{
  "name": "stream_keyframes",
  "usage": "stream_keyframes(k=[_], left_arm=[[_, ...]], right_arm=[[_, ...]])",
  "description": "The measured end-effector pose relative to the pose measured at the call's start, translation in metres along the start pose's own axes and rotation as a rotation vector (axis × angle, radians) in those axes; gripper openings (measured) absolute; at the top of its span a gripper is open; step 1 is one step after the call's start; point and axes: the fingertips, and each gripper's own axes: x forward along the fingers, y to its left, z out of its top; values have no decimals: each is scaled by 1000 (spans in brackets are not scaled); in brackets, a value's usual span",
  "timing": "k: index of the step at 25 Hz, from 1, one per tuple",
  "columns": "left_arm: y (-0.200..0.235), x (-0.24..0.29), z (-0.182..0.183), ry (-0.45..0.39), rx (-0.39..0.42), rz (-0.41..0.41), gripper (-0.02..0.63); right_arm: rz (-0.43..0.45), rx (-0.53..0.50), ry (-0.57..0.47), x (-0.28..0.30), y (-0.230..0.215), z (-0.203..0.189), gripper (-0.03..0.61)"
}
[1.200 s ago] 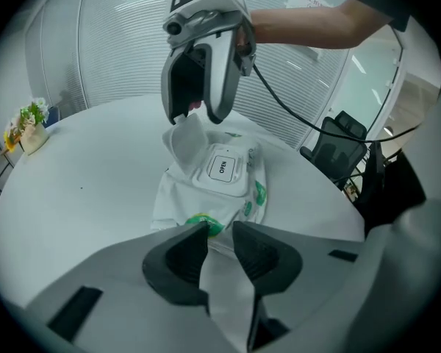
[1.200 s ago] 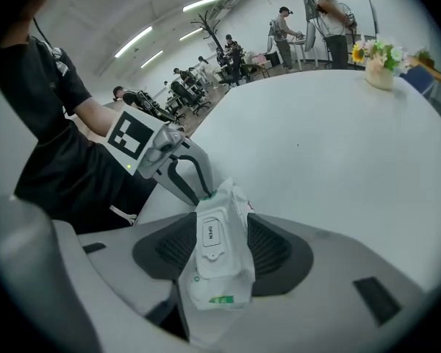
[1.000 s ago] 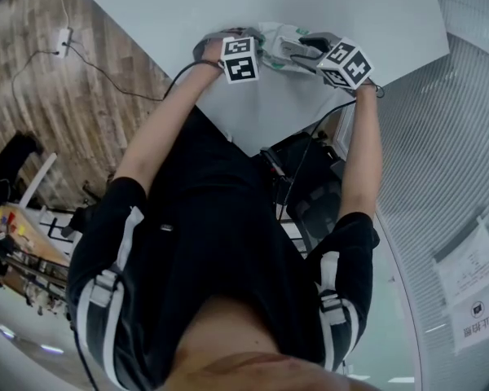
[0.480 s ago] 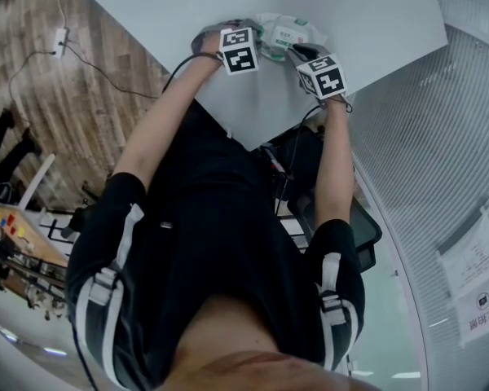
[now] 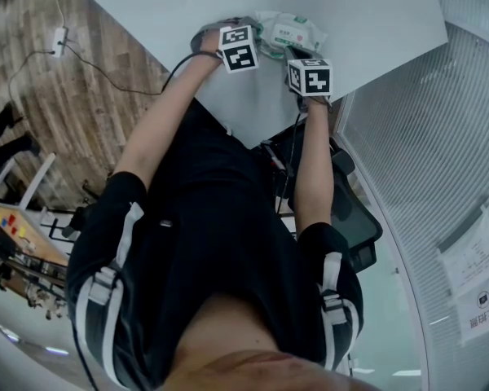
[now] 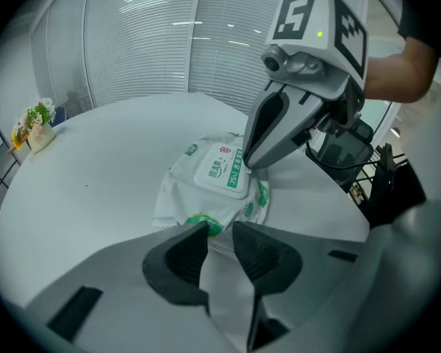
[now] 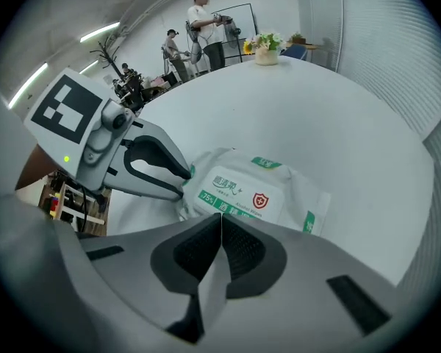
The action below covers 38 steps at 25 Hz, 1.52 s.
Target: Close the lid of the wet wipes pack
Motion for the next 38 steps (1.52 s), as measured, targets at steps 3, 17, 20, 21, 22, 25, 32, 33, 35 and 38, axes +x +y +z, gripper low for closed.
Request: stream_keyframes(k=[3,17,20,21,22,25,32,33,35,38], left_arm=[[0,0,0,0,0,-2,120],[2,7,-5,7,9,-16,120],[2,6,-5,-1,5,-3,120],[2,5,-5,-7,-2,4,120],[1,5,-4,-15,-13,12,118],[-1,-6,-7,-36,-76,43,83],[-27,-89,4,-277,-252,217,43],[-37,-107,8,-332,-276,250,40],[-64,-142,17,-441,-310,309,37],[-108,-201,34,-607,-336,399,32]], right_arm=[[-27,22,1,4,-1,0,26],[-70,61,-27,21,-4,-3,26],[-66,66,-39,19,-3,-2,26],[-65,73,-45,17,-4,-3,26],[-68,79,-54,14,-4,-4,26],[-88,99,-123,-5,1,-3,26],[-185,148,-435,-104,24,-6,26],[-201,149,-486,-122,30,-10,25],[-223,156,-584,-159,45,-24,25],[-242,174,-724,-212,70,-45,23]])
